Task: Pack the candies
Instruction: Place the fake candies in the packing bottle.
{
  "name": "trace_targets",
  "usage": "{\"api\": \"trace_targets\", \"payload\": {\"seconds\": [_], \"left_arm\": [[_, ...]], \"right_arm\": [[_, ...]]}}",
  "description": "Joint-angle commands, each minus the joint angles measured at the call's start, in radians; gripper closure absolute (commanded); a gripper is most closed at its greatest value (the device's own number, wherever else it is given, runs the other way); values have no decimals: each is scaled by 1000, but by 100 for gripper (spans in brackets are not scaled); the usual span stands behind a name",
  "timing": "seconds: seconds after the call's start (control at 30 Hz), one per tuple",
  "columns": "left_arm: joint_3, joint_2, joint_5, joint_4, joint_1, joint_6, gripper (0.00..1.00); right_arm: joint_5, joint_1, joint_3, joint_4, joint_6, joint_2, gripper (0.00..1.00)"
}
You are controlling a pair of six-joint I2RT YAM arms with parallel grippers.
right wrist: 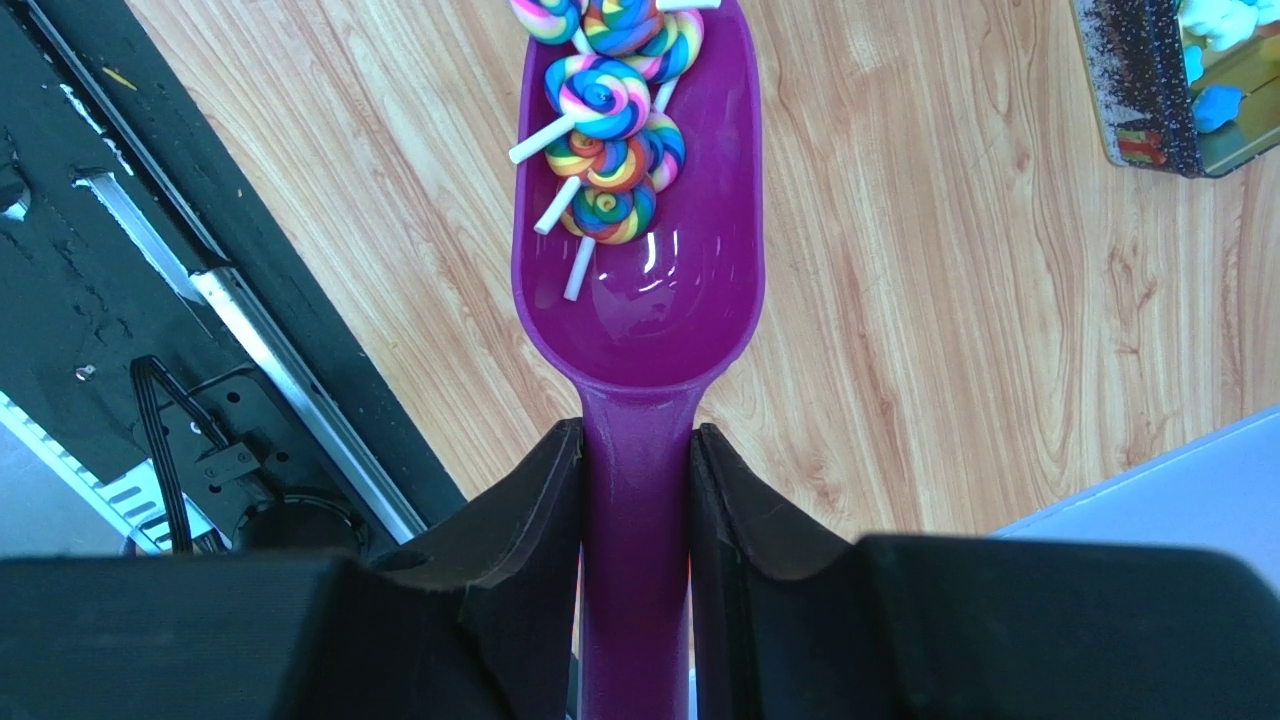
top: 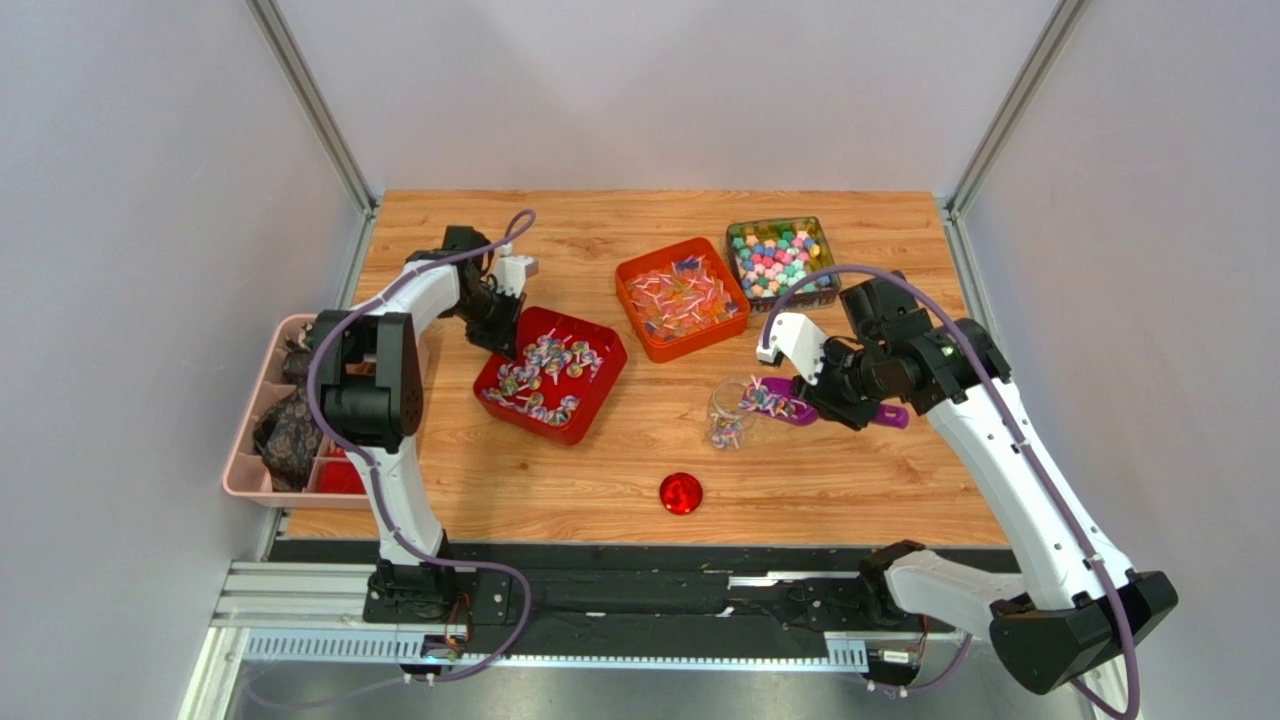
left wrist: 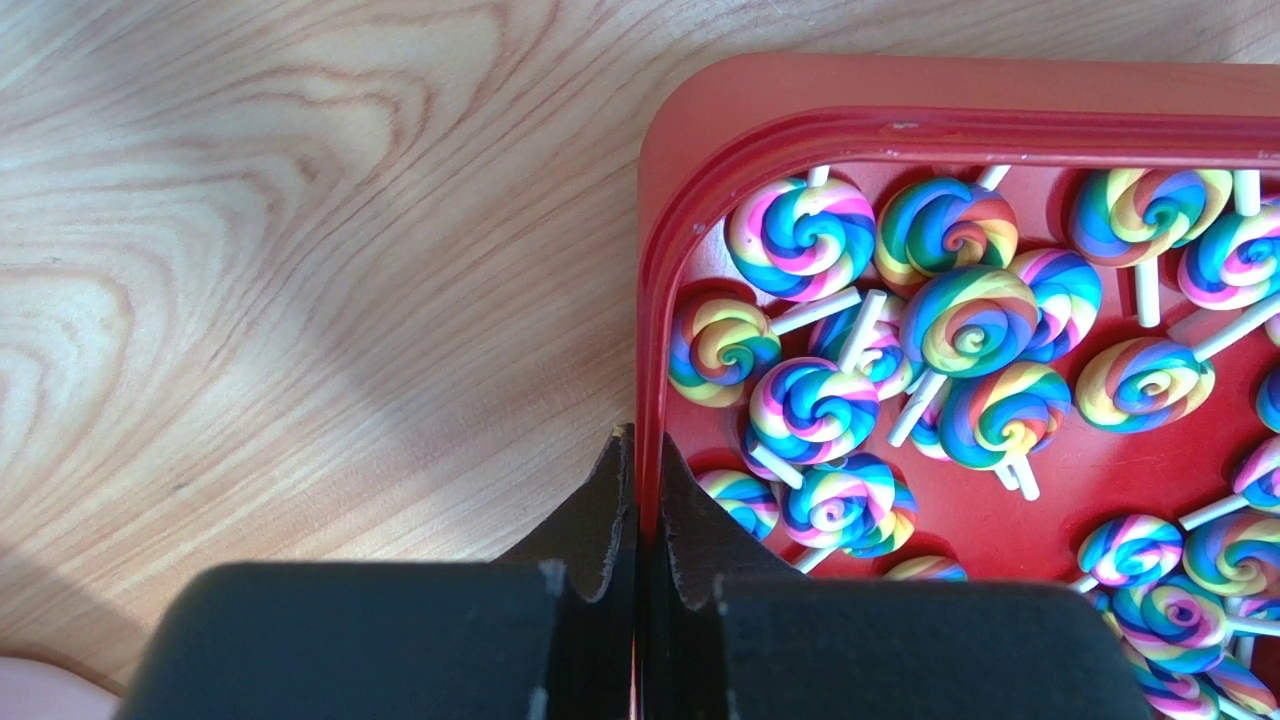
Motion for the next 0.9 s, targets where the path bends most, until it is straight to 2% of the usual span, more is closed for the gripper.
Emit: {"api": "trace_targets", "payload": {"seconds": [0.0, 0.87], "left_arm": [[5, -68, 85, -7, 7, -7, 100], [14, -64, 90, -8, 7, -12, 100]], "right_arm": [[16, 13, 59, 0, -10, 10, 100], [48, 53, 90, -34, -22, 57, 100]]}}
